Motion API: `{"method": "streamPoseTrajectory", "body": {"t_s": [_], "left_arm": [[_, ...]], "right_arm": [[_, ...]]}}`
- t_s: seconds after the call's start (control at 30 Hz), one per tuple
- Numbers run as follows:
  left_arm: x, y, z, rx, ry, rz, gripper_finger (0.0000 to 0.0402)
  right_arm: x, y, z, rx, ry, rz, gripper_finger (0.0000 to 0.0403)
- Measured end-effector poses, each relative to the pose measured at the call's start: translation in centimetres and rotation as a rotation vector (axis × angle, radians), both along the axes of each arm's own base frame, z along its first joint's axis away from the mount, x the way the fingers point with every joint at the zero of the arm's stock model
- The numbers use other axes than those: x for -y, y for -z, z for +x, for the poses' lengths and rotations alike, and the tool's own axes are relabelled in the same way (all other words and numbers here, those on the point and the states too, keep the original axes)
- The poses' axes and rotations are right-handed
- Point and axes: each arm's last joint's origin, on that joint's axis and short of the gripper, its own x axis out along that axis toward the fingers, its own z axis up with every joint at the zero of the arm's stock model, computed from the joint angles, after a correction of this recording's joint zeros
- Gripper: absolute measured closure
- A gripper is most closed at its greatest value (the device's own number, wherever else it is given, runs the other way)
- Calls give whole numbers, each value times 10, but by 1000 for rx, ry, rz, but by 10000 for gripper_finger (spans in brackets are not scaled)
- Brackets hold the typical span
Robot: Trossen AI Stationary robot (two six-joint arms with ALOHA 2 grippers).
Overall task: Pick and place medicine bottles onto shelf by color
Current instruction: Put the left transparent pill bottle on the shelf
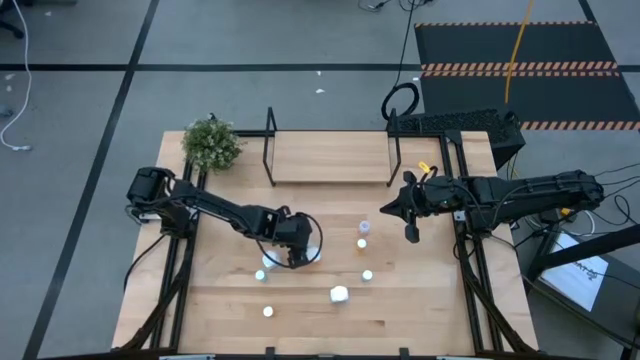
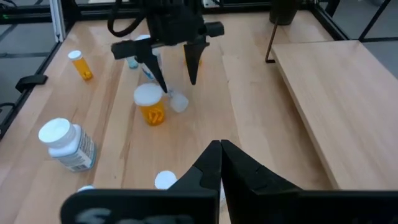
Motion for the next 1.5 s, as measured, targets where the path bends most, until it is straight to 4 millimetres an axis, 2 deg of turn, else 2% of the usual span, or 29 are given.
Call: {"method": "streamPoseTrajectory", "body": {"t_s": [0.17, 0.33, 0.63, 0.9, 1.13, 1.5], "left_arm": [[0, 2, 5, 32, 8, 14, 142], [0, 11, 6, -7, 20, 6, 142], [2, 10, 5, -9, 20, -14, 142], [-3, 10, 6, -15, 89, 95, 142], [-10, 10, 6, -23, 118, 119, 142], [-10, 11, 5, -42, 175, 128, 151]], "right_arm": [[0, -1, 1, 11, -11, -19, 403], [0, -1, 1, 17, -10, -19, 403], [0, -1, 1, 12, -10, -19, 403], [0, -1, 1, 12, -10, -19, 403], [0, -2, 1, 19, -10, -19, 403], [0, -2, 1, 19, -10, -19, 403]]}}
